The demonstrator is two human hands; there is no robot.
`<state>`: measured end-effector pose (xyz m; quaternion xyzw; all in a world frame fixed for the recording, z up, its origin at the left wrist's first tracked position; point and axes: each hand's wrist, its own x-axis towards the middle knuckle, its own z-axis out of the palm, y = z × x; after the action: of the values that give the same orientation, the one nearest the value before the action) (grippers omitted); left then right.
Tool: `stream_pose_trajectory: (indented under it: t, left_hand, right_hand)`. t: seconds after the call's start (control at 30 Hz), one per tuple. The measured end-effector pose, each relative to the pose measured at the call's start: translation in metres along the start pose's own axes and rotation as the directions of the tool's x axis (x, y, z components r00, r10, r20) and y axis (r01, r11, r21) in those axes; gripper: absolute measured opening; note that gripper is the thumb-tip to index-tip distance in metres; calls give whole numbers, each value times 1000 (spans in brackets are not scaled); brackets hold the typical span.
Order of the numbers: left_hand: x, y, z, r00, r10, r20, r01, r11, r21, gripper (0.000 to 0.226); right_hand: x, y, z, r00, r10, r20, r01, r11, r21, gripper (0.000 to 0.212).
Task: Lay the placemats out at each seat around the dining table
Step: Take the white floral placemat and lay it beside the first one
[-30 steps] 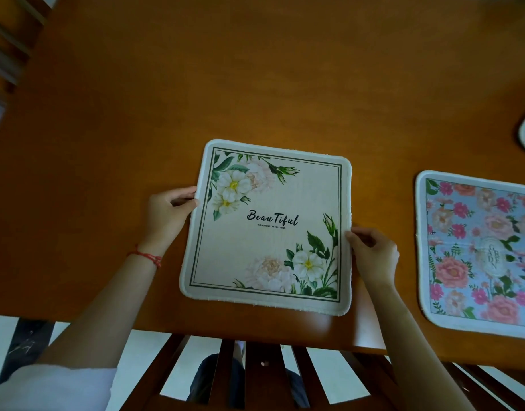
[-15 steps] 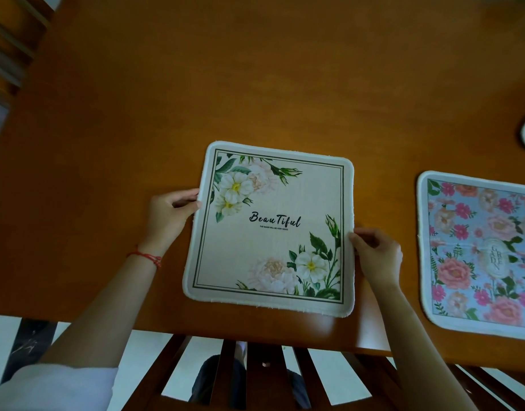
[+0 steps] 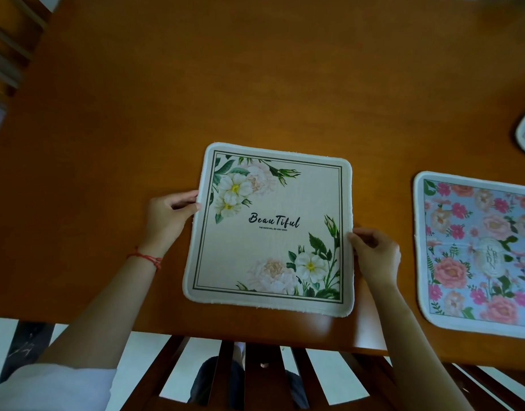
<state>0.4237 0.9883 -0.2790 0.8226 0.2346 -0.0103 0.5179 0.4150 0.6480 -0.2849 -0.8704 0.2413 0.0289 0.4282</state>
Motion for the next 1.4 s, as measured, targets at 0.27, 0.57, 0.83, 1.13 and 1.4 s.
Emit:
stream_pose_trajectory:
  t: [0.27, 0.57, 0.83, 1.13, 1.4]
  left_hand:
    - [0, 0, 2, 1000, 7, -16, -6, 999, 37, 32]
    - [-19, 2, 0, 998, 58, -12, -56, 992, 117, 31]
    - [-56, 22, -10, 952, 248, 177, -287, 928, 240, 36]
    - [-107, 29, -21, 873, 336, 353, -469, 774, 426, 45]
    - [-182, 34, -31, 873, 338, 351, -484, 692, 536, 57]
  right_hand:
    - [-1, -5, -4, 999, -6, 34, 8, 999, -38, 12]
    - [-13, -13, -17, 994, -14, 109, 32, 986, -162, 19]
    - [-53, -39, -21, 973, -137, 187, 175, 964, -200, 32]
    - [-106, -45, -34, 890, -377, 255, 445, 838, -316, 39]
    - [-150, -30, -65, 828, -466, 312, 555, 761, -335, 42]
